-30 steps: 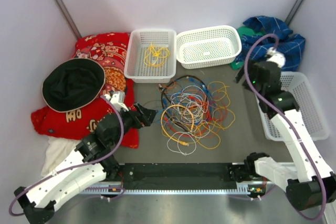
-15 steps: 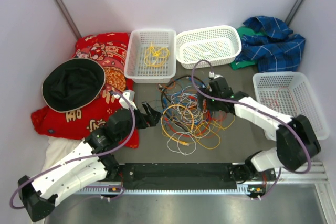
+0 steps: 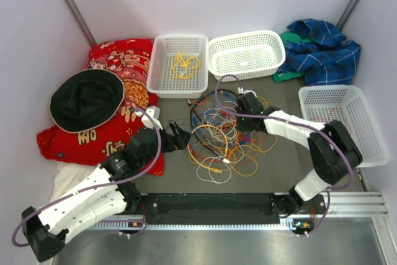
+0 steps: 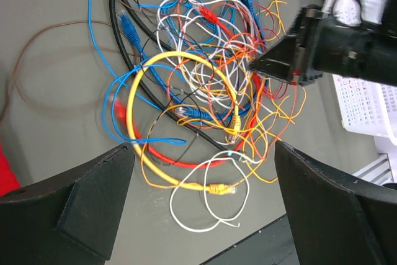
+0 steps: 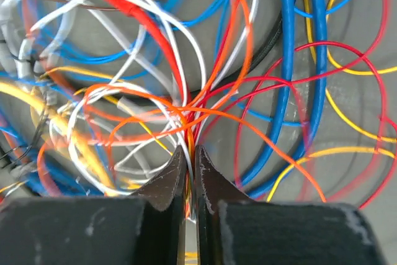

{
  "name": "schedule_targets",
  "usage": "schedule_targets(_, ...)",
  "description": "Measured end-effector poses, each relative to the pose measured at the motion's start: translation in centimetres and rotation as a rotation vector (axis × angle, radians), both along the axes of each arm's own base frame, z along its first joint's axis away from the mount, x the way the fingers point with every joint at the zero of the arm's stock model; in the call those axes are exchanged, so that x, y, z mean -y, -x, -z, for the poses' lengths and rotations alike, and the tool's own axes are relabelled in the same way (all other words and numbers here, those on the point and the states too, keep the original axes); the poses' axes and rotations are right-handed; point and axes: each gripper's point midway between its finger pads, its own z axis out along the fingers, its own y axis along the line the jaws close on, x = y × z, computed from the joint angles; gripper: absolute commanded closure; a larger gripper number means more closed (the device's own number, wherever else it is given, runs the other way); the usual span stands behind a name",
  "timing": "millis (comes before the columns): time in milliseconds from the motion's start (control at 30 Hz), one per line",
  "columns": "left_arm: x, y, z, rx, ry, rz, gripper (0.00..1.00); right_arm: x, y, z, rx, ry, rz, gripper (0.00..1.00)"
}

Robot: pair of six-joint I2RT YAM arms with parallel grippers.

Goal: Untangle the cables

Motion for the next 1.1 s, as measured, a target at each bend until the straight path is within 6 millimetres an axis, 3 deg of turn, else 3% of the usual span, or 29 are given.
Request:
schedule_targets(100, -0.1, -0.1, -0.1, 0.013, -0.007, -0.001, 0.01, -1.0, 0.6, -2.6, 0.085, 0.011, -0.029, 1.0)
schedule_targets(233, -0.1, -0.6, -0.9, 0.057, -0.019, -0.002, 0.01, -3.6, 3.0, -8.4, 0.238, -0.021, -0.123, 1.0)
schedule_targets(367, -0.1, -1.4, -2.9, 0.141, -0.027, 0.0, 0.01, -5.9, 5.3, -14.4, 0.361, -0.101, -0.2, 1.0)
schedule_targets(467, 0.3, -2.2, -4.9, 0.218, -0.031, 0.008, 0.01, -6.2, 6.0, -17.8, 0.41, -0.149, -0.207, 1.0)
schedule_targets(567, 0.9, -3.2, -6.6, 0.286, -0.037, 0.011, 0.01, -5.7, 6.2, -19.3, 0.43, -0.162, -0.197, 1.0)
schedule_targets(733, 2.6, -4.9, -8.2, 0.346, -0.037, 0.025, 0.01, -5.3, 7.0, -20.0, 0.425, -0.166, -0.202, 1.0)
schedule_targets(933, 6.3, -6.0, -7.4, 0.307, -0.006, 0.113, 0.01, -4.6, 7.7, -20.2, 0.415, -0.165, -0.202, 1.0)
schedule_targets(1100, 9.0, -5.4, -6.2, 0.25, 0.05, 0.219, 0.01, -4.0, 8.2, -21.4, 0.434, -0.194, -0.193, 1.0)
